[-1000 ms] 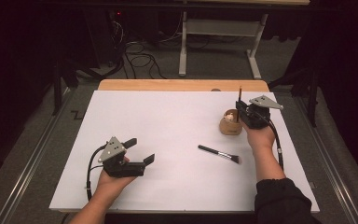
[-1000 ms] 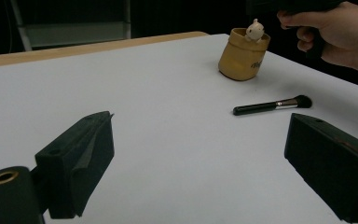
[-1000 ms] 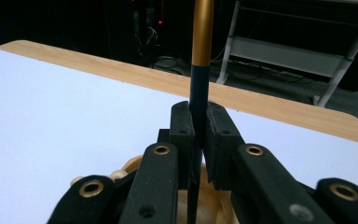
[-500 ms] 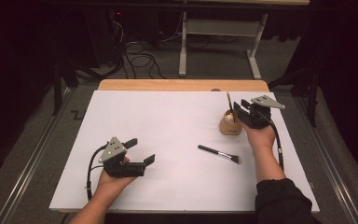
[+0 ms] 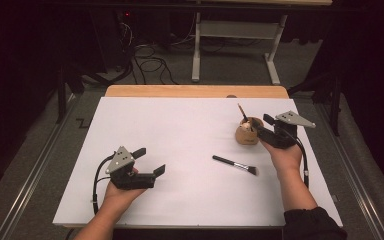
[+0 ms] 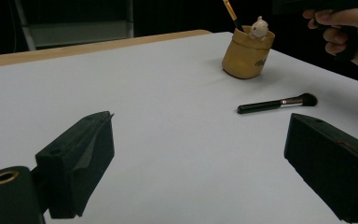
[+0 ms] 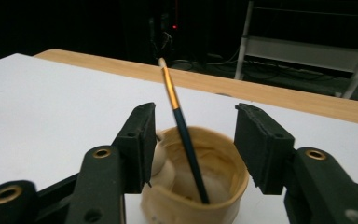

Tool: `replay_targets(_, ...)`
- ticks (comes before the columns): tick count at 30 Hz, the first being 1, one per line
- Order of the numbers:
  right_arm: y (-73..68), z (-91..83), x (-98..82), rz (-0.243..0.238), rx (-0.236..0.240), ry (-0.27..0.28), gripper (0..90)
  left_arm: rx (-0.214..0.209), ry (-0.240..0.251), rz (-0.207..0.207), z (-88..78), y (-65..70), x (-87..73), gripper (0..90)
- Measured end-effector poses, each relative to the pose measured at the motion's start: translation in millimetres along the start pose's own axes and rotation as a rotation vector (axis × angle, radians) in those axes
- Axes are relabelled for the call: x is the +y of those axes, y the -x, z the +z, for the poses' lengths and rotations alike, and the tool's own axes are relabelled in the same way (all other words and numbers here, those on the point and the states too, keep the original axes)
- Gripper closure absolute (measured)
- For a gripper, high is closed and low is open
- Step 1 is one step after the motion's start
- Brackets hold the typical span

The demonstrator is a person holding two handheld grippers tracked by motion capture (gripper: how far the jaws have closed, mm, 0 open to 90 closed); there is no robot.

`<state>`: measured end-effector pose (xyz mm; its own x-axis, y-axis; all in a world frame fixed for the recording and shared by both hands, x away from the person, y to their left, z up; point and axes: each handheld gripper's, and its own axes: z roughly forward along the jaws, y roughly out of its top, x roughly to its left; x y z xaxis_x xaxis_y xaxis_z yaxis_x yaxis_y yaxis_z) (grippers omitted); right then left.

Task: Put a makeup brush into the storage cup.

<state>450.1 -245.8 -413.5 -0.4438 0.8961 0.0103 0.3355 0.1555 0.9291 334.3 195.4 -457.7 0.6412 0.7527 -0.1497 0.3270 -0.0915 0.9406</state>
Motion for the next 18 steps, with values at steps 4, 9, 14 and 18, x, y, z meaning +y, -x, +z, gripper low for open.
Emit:
replay_targets(4,-8.5,-13.6,-5.7,-0.023,0.026,0.013,41.6,0.004,0.000,-0.002,0.3,-0.9,-0.3,8.8)
replay_targets(9,-17.2,-27.2,-12.5,-0.041,0.047,0.025,34.0,0.013,0.008,-0.013,-0.1,-2.6,0.0,8.6)
replay_targets(14,-22.8,-40.4,-21.3,-0.027,0.074,0.042,27.5,0.016,0.004,-0.017,0.6,-3.2,-0.2,8.5)
replay_targets(18,-25.0,-48.2,-32.2,-0.015,0.095,0.042,21.1,0.018,0.005,-0.015,-0.2,-3.6,-0.2,8.3)
